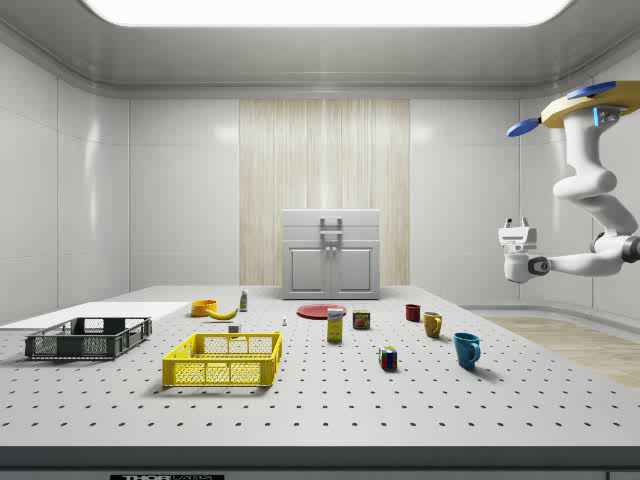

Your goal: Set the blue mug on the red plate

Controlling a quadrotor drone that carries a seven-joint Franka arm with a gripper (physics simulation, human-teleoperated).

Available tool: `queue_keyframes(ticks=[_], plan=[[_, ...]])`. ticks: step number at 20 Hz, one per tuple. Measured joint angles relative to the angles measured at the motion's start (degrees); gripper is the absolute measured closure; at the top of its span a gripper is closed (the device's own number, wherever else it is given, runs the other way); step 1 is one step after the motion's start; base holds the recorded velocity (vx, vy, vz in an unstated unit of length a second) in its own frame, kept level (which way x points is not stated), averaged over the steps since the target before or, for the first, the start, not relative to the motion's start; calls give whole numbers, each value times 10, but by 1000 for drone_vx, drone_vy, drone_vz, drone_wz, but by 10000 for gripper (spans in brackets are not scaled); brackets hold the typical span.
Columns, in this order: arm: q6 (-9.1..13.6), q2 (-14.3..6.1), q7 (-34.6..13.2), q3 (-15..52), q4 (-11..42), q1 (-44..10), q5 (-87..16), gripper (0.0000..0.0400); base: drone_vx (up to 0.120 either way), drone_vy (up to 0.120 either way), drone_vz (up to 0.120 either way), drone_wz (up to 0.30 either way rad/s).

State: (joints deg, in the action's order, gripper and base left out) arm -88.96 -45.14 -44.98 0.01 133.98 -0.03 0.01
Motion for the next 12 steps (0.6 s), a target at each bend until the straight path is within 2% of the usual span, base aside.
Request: queue_keyframes(ticks=[5,10,12], plan=[[48,11,1,1,-61,-1,0,0,0,0,0,0],[83,31,1,1,-118,-2,1,0,0,0,0,0],[93,37,1,1,-135,-3,1,0,0,80,0,0]])
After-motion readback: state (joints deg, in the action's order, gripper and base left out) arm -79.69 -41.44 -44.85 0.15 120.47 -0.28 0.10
